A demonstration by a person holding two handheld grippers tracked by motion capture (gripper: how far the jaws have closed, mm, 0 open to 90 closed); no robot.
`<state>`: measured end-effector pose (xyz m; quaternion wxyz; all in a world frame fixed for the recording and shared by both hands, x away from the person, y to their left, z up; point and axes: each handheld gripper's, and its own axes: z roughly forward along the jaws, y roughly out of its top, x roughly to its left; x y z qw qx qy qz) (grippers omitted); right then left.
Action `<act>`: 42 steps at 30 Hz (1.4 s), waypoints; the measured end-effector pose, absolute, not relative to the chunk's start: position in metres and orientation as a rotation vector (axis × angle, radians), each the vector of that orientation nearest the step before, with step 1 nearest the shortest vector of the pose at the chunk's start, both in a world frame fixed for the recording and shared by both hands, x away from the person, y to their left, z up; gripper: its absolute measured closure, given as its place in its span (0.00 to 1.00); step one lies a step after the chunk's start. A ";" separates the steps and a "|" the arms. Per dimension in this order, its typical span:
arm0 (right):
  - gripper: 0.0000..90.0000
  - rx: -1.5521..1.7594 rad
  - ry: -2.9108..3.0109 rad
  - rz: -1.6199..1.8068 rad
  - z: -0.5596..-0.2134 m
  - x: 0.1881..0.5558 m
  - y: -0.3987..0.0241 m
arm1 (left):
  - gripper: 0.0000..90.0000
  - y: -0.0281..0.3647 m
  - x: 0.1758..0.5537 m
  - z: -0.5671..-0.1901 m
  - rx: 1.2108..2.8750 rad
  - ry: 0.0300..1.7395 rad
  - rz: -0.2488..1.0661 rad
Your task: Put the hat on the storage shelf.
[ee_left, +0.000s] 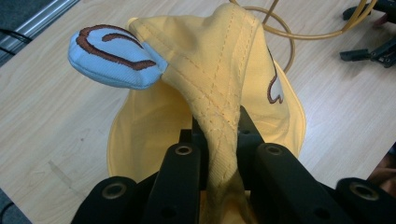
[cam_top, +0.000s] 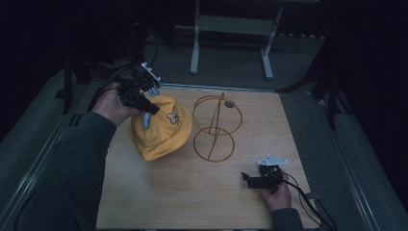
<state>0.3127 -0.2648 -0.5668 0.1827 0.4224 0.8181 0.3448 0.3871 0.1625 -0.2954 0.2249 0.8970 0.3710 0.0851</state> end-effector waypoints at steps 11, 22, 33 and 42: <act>0.13 1.192 2.308 0.973 -0.567 0.313 -0.265 | 0.93 0.171 0.392 -0.283 2.450 1.034 0.243; 0.13 1.193 2.308 0.973 -0.567 0.313 -0.265 | 0.93 0.175 0.397 -0.275 2.447 1.035 0.245; 0.13 1.192 2.308 0.973 -0.567 0.313 -0.265 | 0.93 0.171 0.397 -0.264 2.443 1.022 0.260; 0.13 1.193 2.307 0.973 -0.567 0.313 -0.265 | 0.93 0.172 0.398 -0.260 2.442 1.006 0.257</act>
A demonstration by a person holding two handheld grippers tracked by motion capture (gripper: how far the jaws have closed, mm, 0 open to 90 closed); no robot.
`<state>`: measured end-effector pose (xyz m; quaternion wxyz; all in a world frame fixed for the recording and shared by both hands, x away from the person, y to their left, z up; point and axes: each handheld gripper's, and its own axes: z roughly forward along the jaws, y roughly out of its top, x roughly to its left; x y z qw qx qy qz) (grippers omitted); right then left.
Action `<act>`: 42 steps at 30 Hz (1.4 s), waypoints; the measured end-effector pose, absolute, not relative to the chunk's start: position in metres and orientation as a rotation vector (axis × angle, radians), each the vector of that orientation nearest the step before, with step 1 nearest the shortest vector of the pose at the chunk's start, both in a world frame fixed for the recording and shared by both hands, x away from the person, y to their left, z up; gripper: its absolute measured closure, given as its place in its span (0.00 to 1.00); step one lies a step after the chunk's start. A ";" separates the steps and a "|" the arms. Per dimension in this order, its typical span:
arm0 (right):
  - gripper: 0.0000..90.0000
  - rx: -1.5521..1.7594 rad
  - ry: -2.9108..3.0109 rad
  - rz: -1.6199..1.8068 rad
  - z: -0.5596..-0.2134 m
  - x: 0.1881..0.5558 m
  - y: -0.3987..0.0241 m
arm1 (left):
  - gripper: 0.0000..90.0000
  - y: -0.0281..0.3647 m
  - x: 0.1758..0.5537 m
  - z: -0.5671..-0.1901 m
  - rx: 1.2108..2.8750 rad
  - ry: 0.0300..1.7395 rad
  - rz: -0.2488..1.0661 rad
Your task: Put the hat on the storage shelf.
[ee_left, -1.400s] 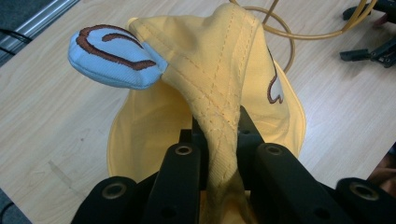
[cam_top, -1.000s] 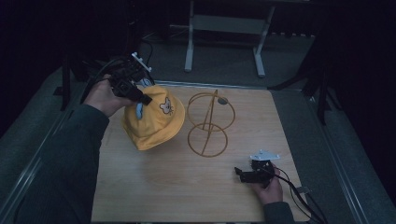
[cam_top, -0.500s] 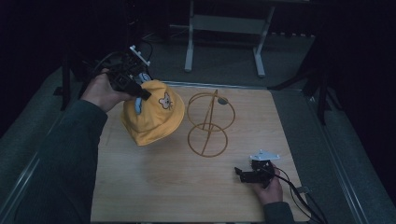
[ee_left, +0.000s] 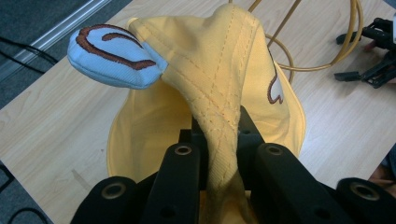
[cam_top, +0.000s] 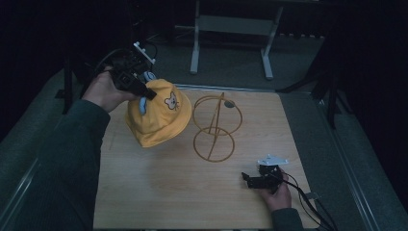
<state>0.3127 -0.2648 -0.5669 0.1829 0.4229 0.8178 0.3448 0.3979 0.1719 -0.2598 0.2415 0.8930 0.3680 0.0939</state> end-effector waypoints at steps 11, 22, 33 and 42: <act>0.13 1.193 2.307 0.973 -0.567 0.313 -0.265 | 0.93 0.172 0.398 -0.256 2.442 0.980 0.259; 0.13 1.192 2.307 0.974 -0.567 0.313 -0.265 | 0.93 0.169 0.397 -0.247 2.429 0.933 0.273; 0.13 1.193 2.306 0.975 -0.567 0.313 -0.265 | 0.93 0.169 0.396 -0.246 2.421 0.861 0.267; 0.13 1.192 2.307 0.975 -0.567 0.313 -0.265 | 0.93 0.169 0.396 -0.245 2.370 0.822 0.264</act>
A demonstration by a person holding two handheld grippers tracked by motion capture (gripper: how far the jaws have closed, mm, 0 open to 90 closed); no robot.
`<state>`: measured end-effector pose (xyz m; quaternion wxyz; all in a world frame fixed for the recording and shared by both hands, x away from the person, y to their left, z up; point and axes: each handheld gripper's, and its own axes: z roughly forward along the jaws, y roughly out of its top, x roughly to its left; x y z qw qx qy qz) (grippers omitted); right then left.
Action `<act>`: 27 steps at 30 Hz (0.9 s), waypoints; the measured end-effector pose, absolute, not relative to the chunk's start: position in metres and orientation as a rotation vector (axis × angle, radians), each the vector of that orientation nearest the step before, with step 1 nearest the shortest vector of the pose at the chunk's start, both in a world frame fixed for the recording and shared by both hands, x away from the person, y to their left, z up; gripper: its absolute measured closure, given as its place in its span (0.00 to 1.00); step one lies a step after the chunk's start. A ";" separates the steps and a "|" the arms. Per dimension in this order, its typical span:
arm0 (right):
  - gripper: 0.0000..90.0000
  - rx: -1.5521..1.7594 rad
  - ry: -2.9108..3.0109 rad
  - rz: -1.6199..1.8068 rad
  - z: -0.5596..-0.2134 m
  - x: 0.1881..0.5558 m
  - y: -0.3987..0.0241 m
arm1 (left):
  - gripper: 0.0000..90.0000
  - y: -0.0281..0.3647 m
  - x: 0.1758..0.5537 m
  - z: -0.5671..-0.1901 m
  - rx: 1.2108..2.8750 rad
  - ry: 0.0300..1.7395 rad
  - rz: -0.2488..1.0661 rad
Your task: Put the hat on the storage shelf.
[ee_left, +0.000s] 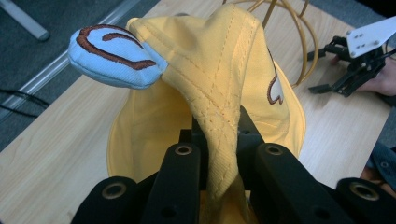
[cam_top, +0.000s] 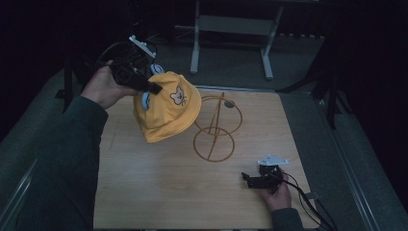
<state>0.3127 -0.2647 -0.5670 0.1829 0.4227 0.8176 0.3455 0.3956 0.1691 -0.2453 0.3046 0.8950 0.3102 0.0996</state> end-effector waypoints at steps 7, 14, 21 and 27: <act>0.13 1.193 2.308 0.973 -0.567 0.313 -0.265 | 0.93 0.168 0.398 -0.248 2.323 0.804 0.248; 0.13 1.193 2.307 0.974 -0.567 0.313 -0.265 | 0.93 0.159 0.398 -0.248 2.310 0.788 0.242; 0.13 1.193 2.307 0.973 -0.567 0.313 -0.265 | 0.93 0.145 0.399 -0.245 2.309 0.758 0.239; 0.13 1.192 2.307 0.975 -0.567 0.313 -0.265 | 0.93 0.131 0.401 -0.243 2.315 0.749 0.242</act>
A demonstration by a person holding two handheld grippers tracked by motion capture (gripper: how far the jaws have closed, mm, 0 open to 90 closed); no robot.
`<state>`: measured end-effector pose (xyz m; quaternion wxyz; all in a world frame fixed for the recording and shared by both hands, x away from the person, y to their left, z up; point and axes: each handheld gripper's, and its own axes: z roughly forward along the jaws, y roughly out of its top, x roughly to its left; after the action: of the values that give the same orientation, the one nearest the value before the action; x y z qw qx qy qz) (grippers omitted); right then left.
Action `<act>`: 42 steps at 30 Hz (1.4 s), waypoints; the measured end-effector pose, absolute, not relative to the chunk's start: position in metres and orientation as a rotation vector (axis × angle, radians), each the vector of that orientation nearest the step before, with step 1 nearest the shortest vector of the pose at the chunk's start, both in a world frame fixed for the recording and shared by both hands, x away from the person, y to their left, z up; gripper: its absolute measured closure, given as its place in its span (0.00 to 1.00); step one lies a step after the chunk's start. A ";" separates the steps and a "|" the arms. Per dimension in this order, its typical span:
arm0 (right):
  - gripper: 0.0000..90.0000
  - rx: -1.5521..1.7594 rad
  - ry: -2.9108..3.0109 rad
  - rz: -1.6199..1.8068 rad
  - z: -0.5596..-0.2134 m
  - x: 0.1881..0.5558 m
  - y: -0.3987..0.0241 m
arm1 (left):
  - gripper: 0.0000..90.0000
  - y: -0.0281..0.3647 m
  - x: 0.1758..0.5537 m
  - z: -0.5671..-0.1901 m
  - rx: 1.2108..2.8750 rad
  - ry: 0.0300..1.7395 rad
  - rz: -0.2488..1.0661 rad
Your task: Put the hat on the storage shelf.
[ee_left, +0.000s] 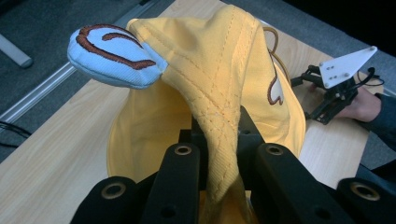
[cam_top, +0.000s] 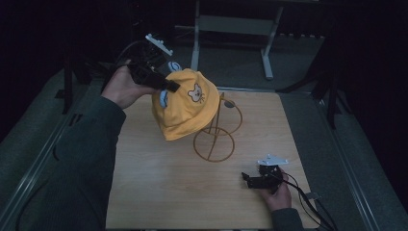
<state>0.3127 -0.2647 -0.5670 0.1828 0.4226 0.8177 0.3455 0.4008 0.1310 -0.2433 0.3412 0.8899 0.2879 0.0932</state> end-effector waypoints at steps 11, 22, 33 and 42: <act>0.13 1.190 2.308 0.975 -0.567 0.312 -0.265 | 0.92 0.102 0.403 -0.242 2.351 0.700 0.249; 0.13 1.187 2.309 0.977 -0.567 0.312 -0.265 | 0.92 0.078 0.409 -0.247 2.364 0.693 0.242; 0.13 1.187 2.309 0.977 -0.567 0.312 -0.265 | 0.90 0.044 0.416 -0.253 2.417 0.673 0.252; 0.13 1.187 2.309 0.977 -0.567 0.312 -0.265 | 0.86 0.016 0.425 -0.269 2.466 0.681 0.273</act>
<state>0.3117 -0.2647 -0.5671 0.1829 0.4206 0.8184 0.3461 0.4247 0.0163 -0.2693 0.2807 0.9200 0.2539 0.1020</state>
